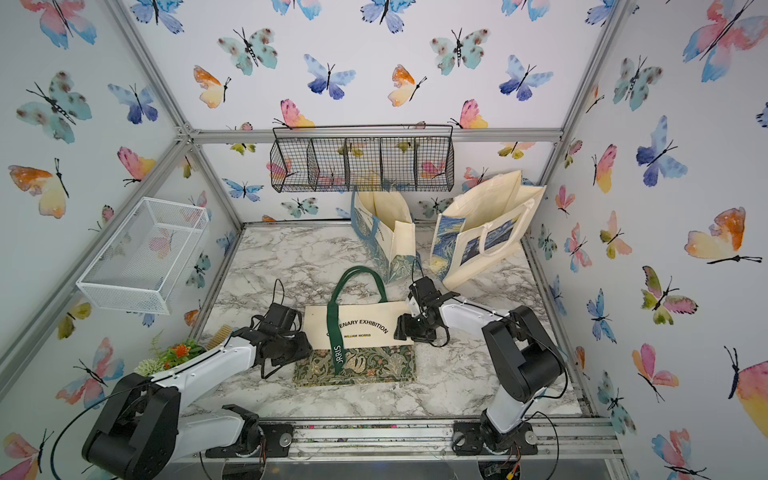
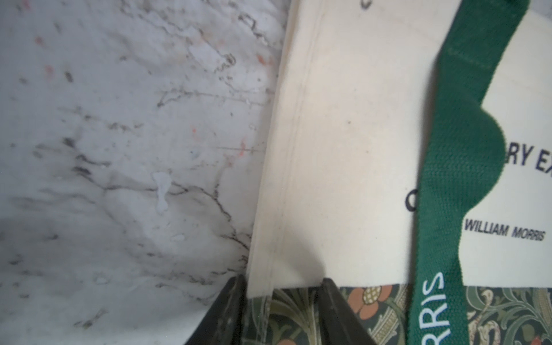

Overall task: Put away the canvas bag
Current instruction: Move the canvas bag to the center of the board, then pick up the canvas bag from the center of the board.

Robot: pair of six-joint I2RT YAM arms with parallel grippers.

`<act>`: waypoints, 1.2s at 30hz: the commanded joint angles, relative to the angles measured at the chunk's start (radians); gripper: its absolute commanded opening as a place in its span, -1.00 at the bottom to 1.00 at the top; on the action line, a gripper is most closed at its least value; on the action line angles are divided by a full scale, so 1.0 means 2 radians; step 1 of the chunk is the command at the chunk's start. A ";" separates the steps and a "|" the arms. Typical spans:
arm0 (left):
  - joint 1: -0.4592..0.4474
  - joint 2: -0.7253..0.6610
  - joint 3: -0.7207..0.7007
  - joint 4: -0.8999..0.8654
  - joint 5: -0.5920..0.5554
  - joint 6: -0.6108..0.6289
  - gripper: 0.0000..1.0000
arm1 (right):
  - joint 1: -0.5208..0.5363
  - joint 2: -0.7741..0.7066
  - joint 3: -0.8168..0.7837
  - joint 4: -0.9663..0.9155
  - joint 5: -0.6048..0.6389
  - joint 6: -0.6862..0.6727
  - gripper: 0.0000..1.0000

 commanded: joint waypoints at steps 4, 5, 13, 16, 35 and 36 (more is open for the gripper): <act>-0.009 0.015 -0.001 0.020 0.053 0.005 -0.13 | 0.014 0.008 -0.013 -0.011 -0.031 0.015 0.29; -0.009 0.015 0.000 0.020 0.054 0.005 -0.13 | 0.014 0.010 -0.011 -0.012 -0.032 0.014 0.29; -0.008 -0.013 0.019 0.011 0.041 0.006 -0.10 | 0.013 0.003 0.026 -0.057 0.028 -0.006 0.36; -0.006 -0.045 0.041 -0.006 0.022 0.003 -0.05 | 0.010 -0.012 0.062 -0.093 0.092 -0.016 0.38; 0.003 -0.076 0.121 0.038 0.057 0.011 0.09 | -0.003 0.039 0.296 0.037 0.230 -0.124 0.97; 0.003 -0.073 0.120 0.043 0.065 0.012 0.07 | -0.005 0.039 0.290 0.068 0.229 -0.132 0.99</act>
